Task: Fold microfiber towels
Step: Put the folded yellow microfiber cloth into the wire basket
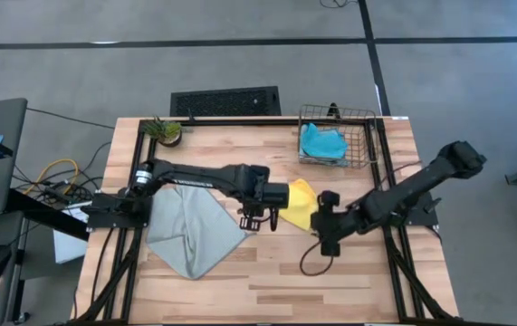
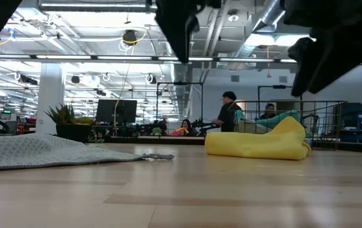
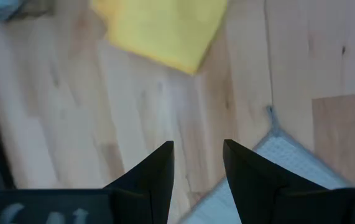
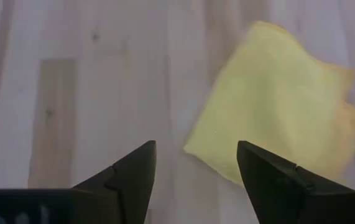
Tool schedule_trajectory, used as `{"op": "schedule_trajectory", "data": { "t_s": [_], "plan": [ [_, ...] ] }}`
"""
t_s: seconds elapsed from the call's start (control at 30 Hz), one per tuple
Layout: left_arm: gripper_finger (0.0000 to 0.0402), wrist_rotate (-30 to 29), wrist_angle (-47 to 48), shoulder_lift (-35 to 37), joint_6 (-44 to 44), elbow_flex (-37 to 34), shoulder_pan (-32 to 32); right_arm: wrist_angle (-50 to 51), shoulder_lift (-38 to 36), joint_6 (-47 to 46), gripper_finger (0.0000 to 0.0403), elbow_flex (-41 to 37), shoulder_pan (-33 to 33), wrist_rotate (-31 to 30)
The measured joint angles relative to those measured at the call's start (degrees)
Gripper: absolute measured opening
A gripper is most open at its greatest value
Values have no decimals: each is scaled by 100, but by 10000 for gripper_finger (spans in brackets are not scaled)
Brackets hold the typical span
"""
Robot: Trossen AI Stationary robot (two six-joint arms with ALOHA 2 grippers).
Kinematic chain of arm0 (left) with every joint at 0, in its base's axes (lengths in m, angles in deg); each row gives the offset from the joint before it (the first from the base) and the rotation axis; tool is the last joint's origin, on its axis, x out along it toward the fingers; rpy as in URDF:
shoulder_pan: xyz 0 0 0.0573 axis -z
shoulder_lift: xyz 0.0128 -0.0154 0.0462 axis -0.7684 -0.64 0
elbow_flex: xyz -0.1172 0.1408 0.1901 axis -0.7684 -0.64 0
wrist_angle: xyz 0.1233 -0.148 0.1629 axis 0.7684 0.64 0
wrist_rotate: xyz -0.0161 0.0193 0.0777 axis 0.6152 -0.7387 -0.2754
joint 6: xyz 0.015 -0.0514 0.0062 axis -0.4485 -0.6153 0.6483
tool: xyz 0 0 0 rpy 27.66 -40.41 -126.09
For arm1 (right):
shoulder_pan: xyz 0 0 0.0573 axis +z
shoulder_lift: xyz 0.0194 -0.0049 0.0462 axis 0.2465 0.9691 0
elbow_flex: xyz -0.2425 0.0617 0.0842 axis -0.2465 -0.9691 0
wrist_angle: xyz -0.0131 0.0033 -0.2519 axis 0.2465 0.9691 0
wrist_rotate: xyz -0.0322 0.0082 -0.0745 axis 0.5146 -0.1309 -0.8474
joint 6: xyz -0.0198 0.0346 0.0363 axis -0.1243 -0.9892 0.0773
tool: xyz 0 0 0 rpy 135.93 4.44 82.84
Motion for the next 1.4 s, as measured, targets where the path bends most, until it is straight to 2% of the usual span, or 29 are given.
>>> {"op": "schedule_trajectory", "data": {
  "t_s": [0.1, 0.3, 0.53, 0.73, 0.9, 1.07, 1.17, 1.4],
  "plan": [
    [132, 12, -530, 0, 361, -553, 15, -89, 359, 87, 249, -7, 68, -25],
    [132, 250, -1054, -4, 251, -1194, -122, -469, 927, 38, 249, 0, -98, -45],
    [132, 393, -1137, 1, 111, -1198, -194, -916, 1118, 88, 249, 0, -440, 66],
    [132, 396, -1124, 31, 47, -1197, -196, -861, 1106, 193, 249, 2, -1275, 80],
    [132, 393, -1062, 82, -139, -1195, -196, -1088, 1358, 737, 249, 1, -1888, 783],
    [132, 391, -895, 243, -358, -1197, -194, -1158, 1639, 932, 249, 0, -2288, 945],
    [132, 385, -842, 363, -476, -1195, -192, -1213, 1807, 1066, 249, 4, -2485, 1270],
    [132, 361, -781, 643, -714, -1188, -192, -1343, 2233, 1182, 249, 55, -2657, 1582]
  ]
}}
